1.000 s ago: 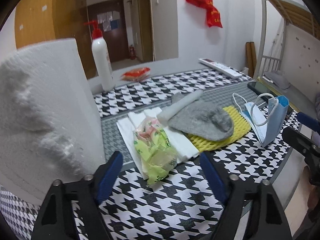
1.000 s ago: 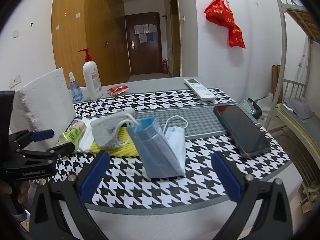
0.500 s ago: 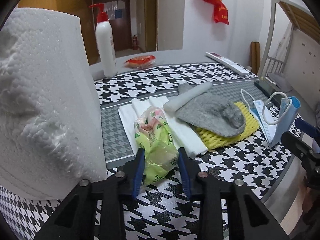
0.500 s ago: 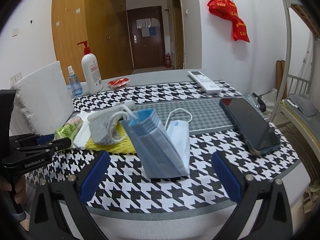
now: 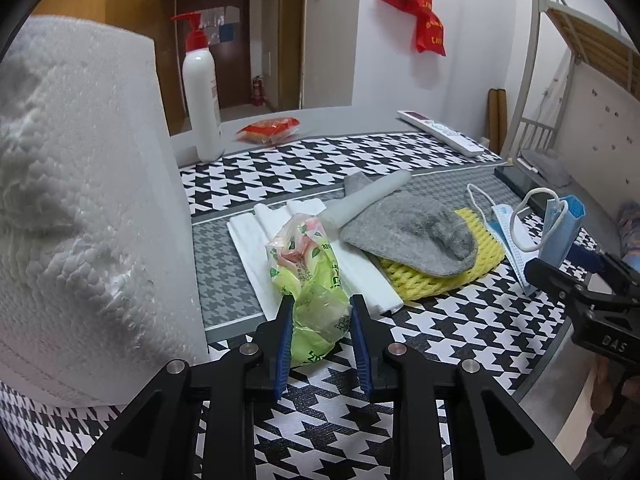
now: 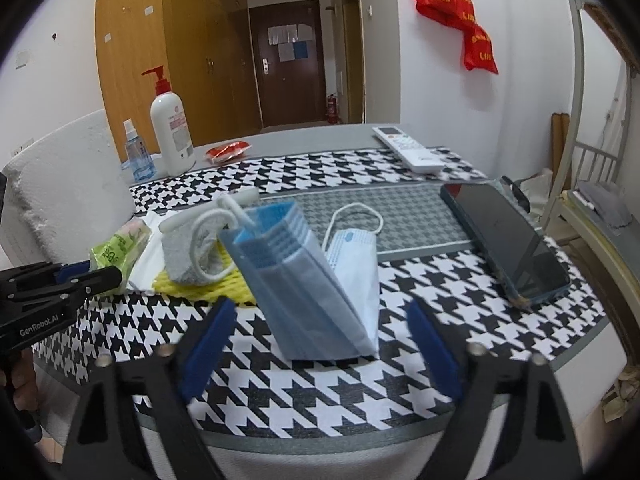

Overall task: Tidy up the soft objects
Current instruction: 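Grasp the green snack bag with the left tool while the right tool grasps the blue mask, then lift the snack bag with the left tool while the right tool carries the mask toward the foam box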

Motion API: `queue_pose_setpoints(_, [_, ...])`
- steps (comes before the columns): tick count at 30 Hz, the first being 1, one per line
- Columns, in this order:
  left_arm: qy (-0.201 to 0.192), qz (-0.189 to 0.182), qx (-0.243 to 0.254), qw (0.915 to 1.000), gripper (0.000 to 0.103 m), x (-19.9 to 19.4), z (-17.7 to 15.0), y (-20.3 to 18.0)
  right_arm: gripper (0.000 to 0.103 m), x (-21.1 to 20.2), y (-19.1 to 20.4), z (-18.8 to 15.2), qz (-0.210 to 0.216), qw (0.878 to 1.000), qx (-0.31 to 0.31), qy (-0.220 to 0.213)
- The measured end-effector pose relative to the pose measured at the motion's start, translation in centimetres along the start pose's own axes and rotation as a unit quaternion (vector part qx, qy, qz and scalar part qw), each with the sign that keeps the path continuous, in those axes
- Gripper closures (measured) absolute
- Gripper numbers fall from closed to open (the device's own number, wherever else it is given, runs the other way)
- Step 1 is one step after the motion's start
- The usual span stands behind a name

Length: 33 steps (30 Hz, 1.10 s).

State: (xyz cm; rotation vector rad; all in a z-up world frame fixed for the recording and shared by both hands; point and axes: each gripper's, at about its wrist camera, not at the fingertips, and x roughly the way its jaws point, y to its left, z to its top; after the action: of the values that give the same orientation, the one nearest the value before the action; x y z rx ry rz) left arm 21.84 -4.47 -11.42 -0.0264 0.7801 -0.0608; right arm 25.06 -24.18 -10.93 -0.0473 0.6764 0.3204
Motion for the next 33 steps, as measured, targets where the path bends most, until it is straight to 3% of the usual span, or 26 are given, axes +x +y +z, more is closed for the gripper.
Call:
queue_pose_setpoints(2, [-0.003, 0.000, -0.003, 1.0000, 0.077, -0.1, 0.0, 0.2, 0.032, 0.1, -0.2, -0.2, 0.003, 1.000, 0.005, 0.006])
queue_pose_setpoints(4, [-0.007, -0.003, -0.002, 1.0000, 0.078, -0.3, 0.1, 0.3, 0.048, 0.2, 0.0, -0.3, 0.001, 1.000, -0.001, 0.012])
queue_pose_setpoints(10, [-0.012, -0.013, 0.003, 0.9998, 0.079, -0.5, -0.1, 0.2, 0.063, 0.1, 0.4, -0.7, 0.001, 1.000, -0.011, 0.016])
queue_pose_setpoints(33, [-0.107, -0.035, 0.021, 0.9934, 0.081, -7.3, 0.6, 0.7, 0.066, -5.5, 1.9, 1.4, 0.004, 0.998, -0.016, -0.053])
